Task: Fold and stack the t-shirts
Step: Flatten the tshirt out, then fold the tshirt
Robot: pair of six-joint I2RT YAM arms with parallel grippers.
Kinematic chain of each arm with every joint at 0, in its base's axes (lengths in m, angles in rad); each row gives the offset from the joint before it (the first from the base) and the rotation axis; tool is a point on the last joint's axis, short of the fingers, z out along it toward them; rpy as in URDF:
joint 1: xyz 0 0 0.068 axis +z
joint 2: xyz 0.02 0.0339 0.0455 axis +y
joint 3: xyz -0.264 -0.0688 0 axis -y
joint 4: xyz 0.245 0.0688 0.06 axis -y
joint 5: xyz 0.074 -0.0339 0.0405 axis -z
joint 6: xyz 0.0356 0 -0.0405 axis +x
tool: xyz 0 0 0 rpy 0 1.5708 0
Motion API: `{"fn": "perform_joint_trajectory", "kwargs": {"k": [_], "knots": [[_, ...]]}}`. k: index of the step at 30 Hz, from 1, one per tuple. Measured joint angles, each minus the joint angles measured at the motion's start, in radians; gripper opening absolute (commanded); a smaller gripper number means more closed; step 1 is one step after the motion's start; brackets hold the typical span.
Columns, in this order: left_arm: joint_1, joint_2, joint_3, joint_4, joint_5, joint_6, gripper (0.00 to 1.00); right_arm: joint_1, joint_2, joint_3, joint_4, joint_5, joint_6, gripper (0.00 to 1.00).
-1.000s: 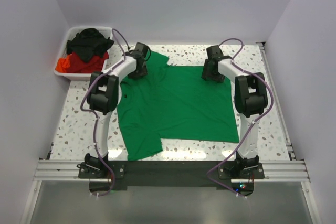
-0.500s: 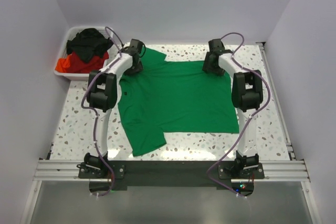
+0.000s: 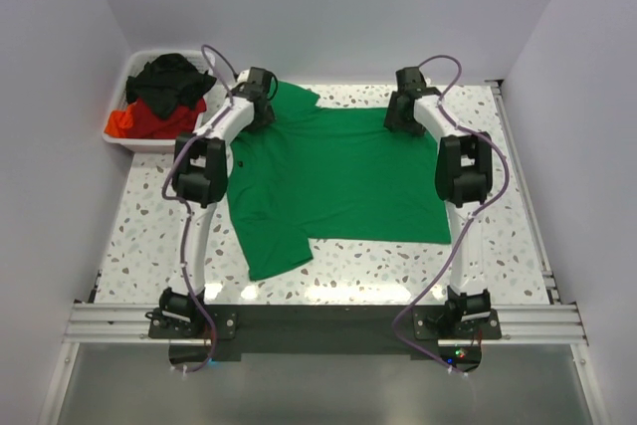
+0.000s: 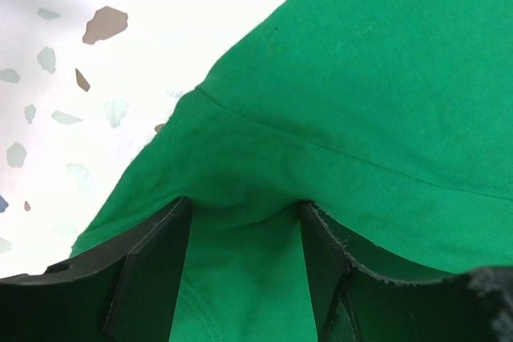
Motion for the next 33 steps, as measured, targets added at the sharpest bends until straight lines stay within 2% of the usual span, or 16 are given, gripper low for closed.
{"fn": "perform_joint_trajectory", "kwargs": {"k": [8, 16, 21, 26, 33], "knots": [[0.005, -0.161, -0.274, 0.175, 0.033, 0.048, 0.65, 0.0, -0.068, -0.084, 0.031, -0.037, -0.022, 0.75], [0.006, -0.365, -0.351, 0.209, 0.039, 0.067, 0.64, 0.0, -0.282, -0.104, 0.017, -0.042, -0.028, 0.8], [0.006, -0.569, -0.45, 0.15, 0.038, 0.041, 0.6, 0.0, -0.491, -0.206, -0.027, -0.031, 0.005, 0.78], [-0.017, -0.808, -0.672, 0.028, 0.04, -0.04, 0.58, 0.003, -0.672, -0.386, -0.119, -0.017, 0.04, 0.74], [-0.188, -0.996, -0.887, -0.183, 0.038, -0.233, 0.52, 0.007, -0.859, -0.667, -0.2, -0.046, 0.07, 0.72]]}}
